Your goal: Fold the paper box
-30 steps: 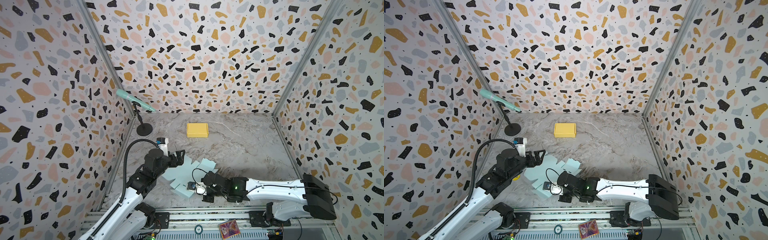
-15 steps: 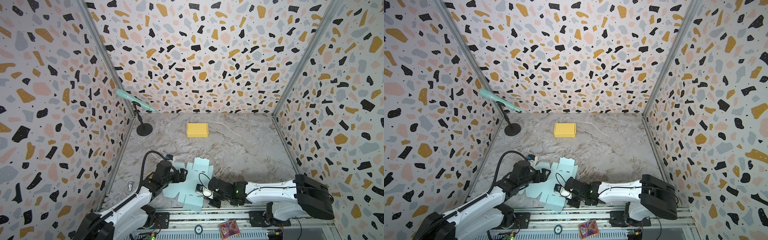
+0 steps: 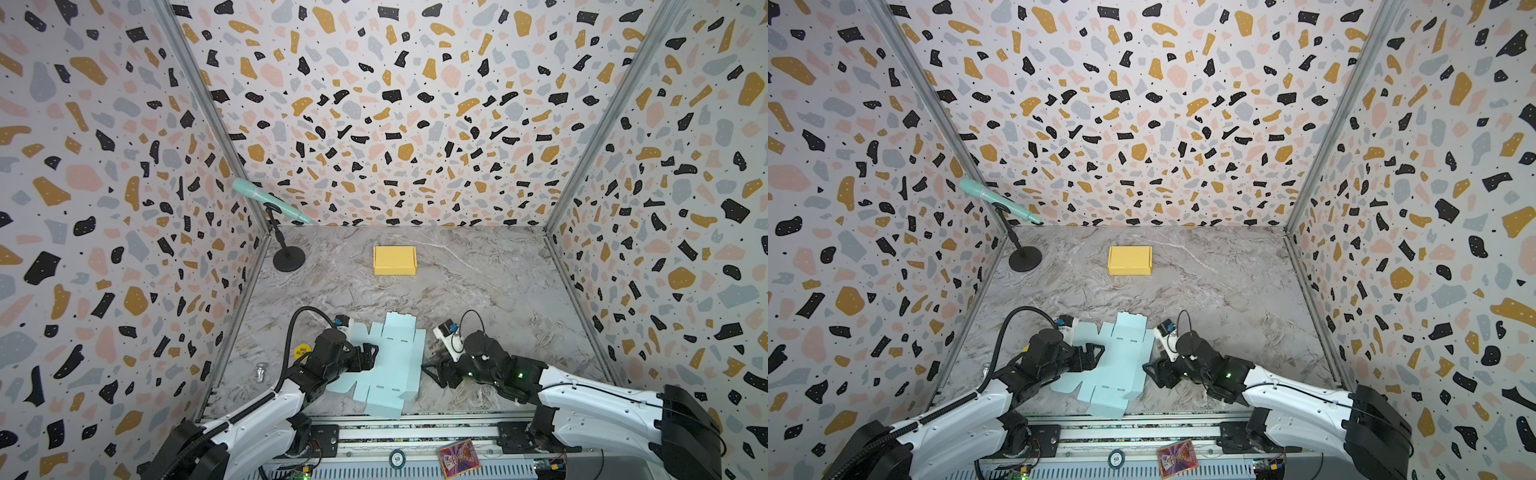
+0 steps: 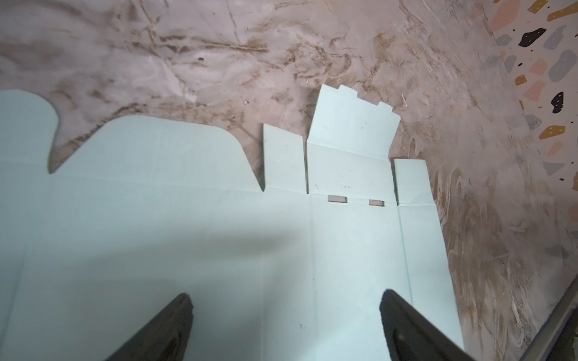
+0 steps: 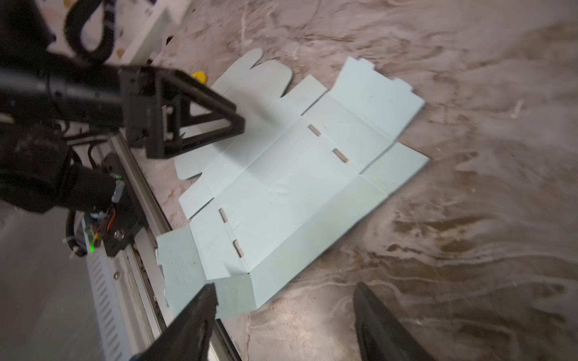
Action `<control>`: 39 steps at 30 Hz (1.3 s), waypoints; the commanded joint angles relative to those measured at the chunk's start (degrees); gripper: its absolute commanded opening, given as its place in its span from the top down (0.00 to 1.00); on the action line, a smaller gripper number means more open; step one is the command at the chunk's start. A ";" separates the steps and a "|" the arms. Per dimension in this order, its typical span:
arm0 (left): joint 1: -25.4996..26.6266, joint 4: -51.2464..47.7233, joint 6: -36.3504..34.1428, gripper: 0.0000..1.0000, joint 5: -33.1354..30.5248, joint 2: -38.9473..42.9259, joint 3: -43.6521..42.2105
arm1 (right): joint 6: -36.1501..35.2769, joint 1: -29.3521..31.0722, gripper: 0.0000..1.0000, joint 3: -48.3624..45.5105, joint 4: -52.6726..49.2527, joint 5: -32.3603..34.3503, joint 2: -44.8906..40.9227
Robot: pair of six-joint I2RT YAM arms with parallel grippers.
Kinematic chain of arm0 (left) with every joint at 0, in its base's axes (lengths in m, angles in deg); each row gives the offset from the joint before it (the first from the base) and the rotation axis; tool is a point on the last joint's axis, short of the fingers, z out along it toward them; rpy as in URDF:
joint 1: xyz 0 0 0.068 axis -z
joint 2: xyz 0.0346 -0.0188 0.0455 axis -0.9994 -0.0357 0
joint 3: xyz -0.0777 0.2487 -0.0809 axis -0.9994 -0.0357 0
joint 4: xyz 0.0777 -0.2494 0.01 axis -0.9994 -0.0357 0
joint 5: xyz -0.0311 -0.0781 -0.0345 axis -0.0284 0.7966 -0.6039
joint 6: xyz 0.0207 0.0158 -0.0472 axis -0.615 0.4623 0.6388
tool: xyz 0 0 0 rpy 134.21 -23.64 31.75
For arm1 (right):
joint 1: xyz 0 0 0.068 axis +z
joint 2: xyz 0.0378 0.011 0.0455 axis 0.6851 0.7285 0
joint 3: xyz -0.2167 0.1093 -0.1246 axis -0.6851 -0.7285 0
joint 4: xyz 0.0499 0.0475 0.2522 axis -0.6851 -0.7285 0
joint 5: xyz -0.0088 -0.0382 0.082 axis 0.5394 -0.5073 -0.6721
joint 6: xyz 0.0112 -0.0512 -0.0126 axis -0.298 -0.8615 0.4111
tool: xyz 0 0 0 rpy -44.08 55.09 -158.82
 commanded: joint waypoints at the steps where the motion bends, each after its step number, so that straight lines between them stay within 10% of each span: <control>1: 0.49 2.22 1.09 0.05 -0.76 1.31 -1.07 | 8.16 -1.12 0.31 -0.59 1.30 -5.19 1.08; 39: 9.80 7.84 8.06 0.23 -4.89 4.67 -6.91 | 12.99 -1.06 0.75 1.27 26.99 -11.86 25.11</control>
